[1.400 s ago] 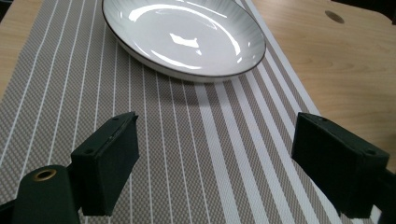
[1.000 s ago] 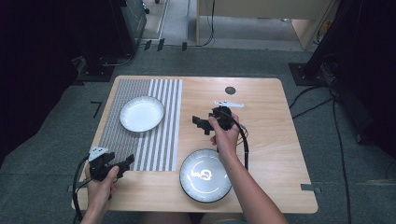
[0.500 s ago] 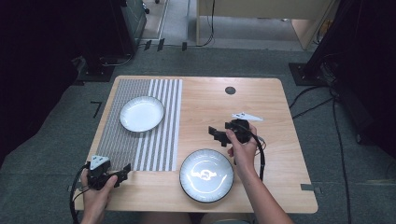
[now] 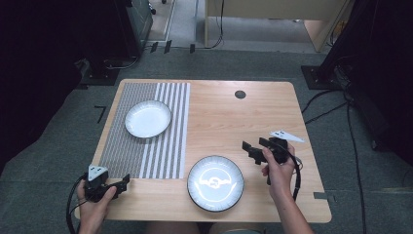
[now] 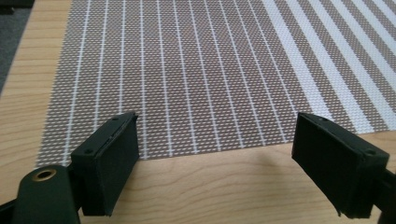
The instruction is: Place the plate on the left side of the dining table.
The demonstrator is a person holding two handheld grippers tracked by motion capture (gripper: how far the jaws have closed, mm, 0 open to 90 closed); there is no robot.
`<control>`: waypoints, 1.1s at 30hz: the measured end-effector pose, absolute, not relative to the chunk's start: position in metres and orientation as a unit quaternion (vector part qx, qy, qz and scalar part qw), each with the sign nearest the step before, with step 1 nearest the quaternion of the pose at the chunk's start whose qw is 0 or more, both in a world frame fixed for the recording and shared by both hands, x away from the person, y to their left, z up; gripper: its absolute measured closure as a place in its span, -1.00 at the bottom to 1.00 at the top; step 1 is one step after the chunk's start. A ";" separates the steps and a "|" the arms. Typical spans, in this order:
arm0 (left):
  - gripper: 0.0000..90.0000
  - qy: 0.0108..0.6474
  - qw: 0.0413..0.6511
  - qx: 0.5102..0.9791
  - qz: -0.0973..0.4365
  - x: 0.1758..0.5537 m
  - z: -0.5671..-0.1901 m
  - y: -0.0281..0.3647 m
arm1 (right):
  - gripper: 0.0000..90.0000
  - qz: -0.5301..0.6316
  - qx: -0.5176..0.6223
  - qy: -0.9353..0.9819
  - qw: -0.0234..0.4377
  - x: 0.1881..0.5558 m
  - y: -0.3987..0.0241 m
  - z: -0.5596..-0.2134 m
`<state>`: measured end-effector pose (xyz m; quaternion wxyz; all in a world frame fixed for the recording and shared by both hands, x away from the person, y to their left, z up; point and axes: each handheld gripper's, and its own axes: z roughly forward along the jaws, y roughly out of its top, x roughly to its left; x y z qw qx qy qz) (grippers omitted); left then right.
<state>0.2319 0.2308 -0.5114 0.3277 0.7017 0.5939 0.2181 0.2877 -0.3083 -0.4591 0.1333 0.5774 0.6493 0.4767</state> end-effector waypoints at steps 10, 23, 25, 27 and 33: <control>-0.67 0.594 0.320 0.701 0.231 0.230 -0.513 0.241 | -0.57 0.459 0.603 0.632 0.158 0.258 -0.358 -0.472; -0.67 0.599 0.309 0.698 0.243 0.230 -0.515 0.250 | -0.57 0.435 0.644 0.600 0.189 0.220 -0.421 -0.491; -0.67 0.596 0.306 0.699 0.248 0.229 -0.516 0.249 | -0.57 0.432 0.646 0.599 0.192 0.218 -0.424 -0.493; -0.68 0.592 0.302 0.702 0.255 0.229 -0.517 0.247 | -0.57 0.421 0.653 0.597 0.199 0.209 -0.435 -0.497; -0.68 0.592 0.304 0.701 0.256 0.228 -0.517 0.247 | -0.58 0.416 0.667 0.585 0.201 0.194 -0.451 -0.508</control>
